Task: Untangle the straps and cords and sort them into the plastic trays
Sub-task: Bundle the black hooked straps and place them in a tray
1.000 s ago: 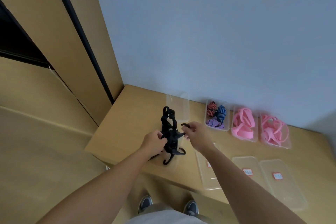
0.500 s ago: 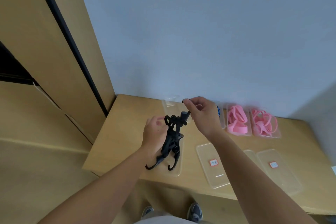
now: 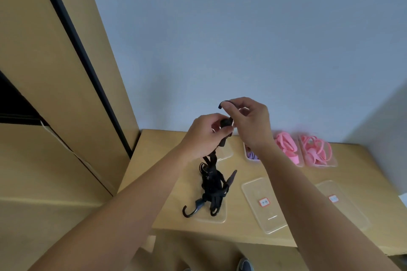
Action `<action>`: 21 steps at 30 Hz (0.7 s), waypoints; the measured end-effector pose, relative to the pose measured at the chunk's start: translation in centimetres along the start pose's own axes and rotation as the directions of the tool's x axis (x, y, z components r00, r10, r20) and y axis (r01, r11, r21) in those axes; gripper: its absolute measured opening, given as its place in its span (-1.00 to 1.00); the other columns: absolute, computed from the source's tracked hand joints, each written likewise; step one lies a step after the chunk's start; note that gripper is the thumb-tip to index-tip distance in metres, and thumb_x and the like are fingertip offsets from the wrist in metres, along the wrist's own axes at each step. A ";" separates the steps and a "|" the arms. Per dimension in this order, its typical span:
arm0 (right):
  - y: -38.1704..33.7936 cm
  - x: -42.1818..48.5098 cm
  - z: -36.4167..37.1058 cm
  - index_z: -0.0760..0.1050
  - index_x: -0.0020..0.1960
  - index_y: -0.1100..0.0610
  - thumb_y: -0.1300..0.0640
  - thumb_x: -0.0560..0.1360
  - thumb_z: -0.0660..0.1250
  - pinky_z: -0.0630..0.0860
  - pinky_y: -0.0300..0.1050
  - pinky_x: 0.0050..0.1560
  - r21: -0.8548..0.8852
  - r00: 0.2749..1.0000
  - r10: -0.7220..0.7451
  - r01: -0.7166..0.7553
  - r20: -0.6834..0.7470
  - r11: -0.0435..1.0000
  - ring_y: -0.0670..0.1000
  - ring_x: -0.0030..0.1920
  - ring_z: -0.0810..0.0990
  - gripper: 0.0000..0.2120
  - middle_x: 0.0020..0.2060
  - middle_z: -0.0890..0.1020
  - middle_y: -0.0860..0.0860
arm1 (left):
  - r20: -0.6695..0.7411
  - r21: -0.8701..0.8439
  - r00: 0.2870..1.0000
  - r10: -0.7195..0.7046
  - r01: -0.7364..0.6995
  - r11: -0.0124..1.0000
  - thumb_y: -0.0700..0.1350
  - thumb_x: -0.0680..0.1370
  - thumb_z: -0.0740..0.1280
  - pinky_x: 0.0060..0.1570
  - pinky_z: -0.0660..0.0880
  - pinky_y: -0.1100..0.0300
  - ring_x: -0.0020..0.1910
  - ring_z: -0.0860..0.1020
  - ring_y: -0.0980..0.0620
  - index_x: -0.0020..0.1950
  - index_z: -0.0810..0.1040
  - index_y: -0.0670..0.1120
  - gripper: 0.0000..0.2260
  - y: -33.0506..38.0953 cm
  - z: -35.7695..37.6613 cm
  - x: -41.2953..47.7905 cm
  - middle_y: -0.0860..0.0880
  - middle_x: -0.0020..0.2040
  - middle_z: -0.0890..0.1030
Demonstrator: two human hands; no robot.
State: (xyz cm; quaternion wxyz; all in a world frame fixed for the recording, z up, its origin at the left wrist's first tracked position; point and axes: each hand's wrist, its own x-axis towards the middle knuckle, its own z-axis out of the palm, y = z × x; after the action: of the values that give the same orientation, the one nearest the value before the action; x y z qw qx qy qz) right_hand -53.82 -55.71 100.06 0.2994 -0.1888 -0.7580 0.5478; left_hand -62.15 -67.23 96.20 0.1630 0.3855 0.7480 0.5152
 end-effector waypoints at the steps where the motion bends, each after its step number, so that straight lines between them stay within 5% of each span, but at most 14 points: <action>1: 0.2 0.1 -0.1 0.67 -0.09 0.04 0.01 0.51 0.47 0.58 -0.09 -0.16 0.014 1.000 0.012 -0.012 -0.011 1.000 0.06 -0.22 0.65 -0.90 -0.19 0.70 -0.09 | -0.025 -0.010 1.000 -0.008 0.007 1.000 -0.05 0.60 0.41 -0.16 0.51 0.22 -0.21 0.64 0.13 0.00 0.65 0.01 -0.96 0.1 -0.1 0.3 0.08 -0.18 0.70; 4: 1.9 -0.2 -0.2 0.65 -0.03 0.05 0.03 0.54 0.45 0.57 -0.17 -0.11 -0.003 0.998 0.063 -0.063 0.000 0.998 -0.07 -0.17 0.64 -0.90 -0.17 0.70 -0.09 | -0.077 -0.045 0.996 -0.032 0.029 0.999 -0.03 0.59 0.44 -0.18 0.53 0.25 -0.24 0.64 0.20 -0.01 0.65 -0.08 -0.87 0.3 -0.5 1.0 0.14 -0.25 0.67; 10: 5.1 -1.2 0.1 0.63 0.08 0.03 0.10 0.61 0.32 0.56 -0.14 -0.07 0.037 0.978 0.201 -0.203 0.054 0.978 -0.04 -0.04 0.66 -0.88 -0.04 0.71 -0.11 | -0.126 -0.160 0.989 -0.080 0.059 0.985 -0.10 0.53 0.48 -0.06 0.66 0.01 -0.16 0.71 -0.04 -0.04 0.69 -0.10 -0.92 0.0 -0.9 2.2 -0.03 -0.14 0.71; 15: 6.1 -1.5 0.4 0.53 0.16 -0.11 0.10 0.48 0.45 0.44 -0.15 0.26 -0.180 0.981 0.141 -0.117 0.130 0.977 -0.18 0.22 0.52 -0.71 0.18 0.55 -0.17 | -0.031 -0.391 0.987 -0.155 0.131 0.911 -0.19 0.53 0.48 -0.10 0.65 0.07 -0.24 0.67 -0.04 -0.02 0.65 -0.20 -0.90 1.9 -2.0 3.0 -0.14 -0.18 0.65; 19: 4.5 -0.5 0.6 0.55 0.00 0.04 0.12 0.54 0.39 0.56 0.10 0.03 -0.126 0.987 0.079 -0.061 0.143 0.990 0.00 -0.09 0.64 -0.95 -0.18 0.67 -0.01 | 0.111 -0.602 0.970 -0.216 0.238 0.762 -0.20 0.56 0.42 -0.08 0.62 0.06 -0.17 0.65 -0.13 -0.11 0.60 -0.18 -0.92 3.0 -3.8 3.4 -0.16 -0.17 0.64; 21: 3.8 0.3 0.2 0.55 -0.08 0.06 0.35 0.53 0.27 0.57 0.08 -0.07 -0.166 0.983 0.058 -0.029 0.175 0.986 0.07 -0.18 0.63 -0.79 -0.30 0.66 -0.01 | 0.174 -0.617 0.959 -0.226 0.285 0.734 -0.22 0.58 0.40 -0.17 0.58 0.15 -0.20 0.65 -0.08 -0.09 0.60 -0.17 -0.94 3.0 -5.5 3.5 -0.14 -0.15 0.63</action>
State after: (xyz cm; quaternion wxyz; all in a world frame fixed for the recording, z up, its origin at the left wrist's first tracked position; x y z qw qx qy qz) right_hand -54.33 -54.48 96.51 0.2015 -0.1793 -0.8197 0.5054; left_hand -66.69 -67.64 101.69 0.3852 0.2232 0.5673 0.6928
